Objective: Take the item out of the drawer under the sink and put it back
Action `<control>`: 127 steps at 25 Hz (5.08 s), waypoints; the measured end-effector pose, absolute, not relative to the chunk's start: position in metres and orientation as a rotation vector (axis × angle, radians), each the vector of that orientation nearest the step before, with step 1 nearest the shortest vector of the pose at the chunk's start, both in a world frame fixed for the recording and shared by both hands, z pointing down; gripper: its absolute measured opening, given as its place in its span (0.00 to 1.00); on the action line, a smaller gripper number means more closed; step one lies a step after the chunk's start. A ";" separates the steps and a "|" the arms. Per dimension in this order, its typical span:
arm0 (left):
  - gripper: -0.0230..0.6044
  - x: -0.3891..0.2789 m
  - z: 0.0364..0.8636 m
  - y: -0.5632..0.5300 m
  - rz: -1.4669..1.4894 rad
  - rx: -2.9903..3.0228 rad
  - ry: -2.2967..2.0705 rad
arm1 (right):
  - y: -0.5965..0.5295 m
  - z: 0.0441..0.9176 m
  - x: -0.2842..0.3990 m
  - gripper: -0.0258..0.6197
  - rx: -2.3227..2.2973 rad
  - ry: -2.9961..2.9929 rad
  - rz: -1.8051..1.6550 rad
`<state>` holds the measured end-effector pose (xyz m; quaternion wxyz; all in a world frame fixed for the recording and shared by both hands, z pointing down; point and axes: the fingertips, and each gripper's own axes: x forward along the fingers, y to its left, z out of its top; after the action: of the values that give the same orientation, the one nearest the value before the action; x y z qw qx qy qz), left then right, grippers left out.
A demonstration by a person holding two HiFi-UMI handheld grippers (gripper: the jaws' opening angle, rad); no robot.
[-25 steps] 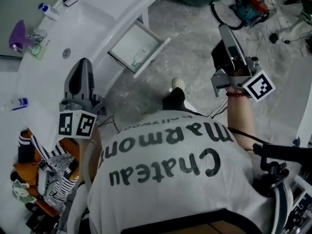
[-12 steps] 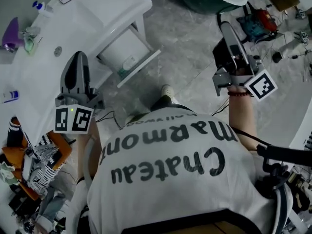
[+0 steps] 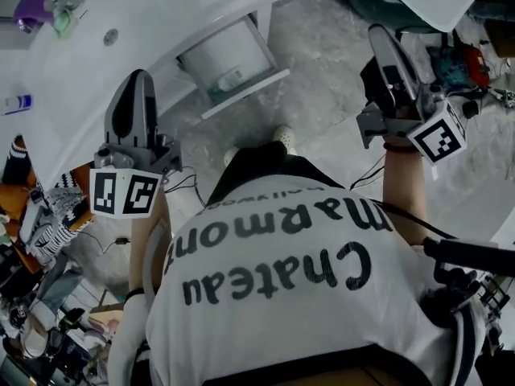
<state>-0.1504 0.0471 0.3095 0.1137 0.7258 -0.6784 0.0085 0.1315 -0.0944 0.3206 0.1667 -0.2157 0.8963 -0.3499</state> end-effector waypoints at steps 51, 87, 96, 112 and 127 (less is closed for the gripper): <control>0.05 -0.123 0.349 0.087 0.148 2.180 -1.781 | -0.034 0.298 0.083 0.06 -0.490 2.691 -0.927; 0.05 -0.075 0.411 0.106 0.048 1.999 -1.583 | 0.005 0.481 0.057 0.06 -0.597 3.252 -1.029; 0.05 -0.143 0.453 0.122 0.102 1.809 -1.706 | -0.015 0.617 0.036 0.06 -0.662 3.615 -1.081; 0.05 -0.205 0.468 0.170 0.118 1.568 -1.868 | -0.023 0.719 0.025 0.22 -0.595 4.095 -0.911; 0.05 -0.215 0.477 0.184 0.133 1.549 -1.896 | -0.019 0.758 0.020 0.26 -0.658 4.299 -0.840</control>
<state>-0.2150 0.1840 0.4768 0.3379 0.5947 -0.7277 0.0510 0.0204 -0.0185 0.7578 -0.6001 -0.1188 0.7764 -0.1516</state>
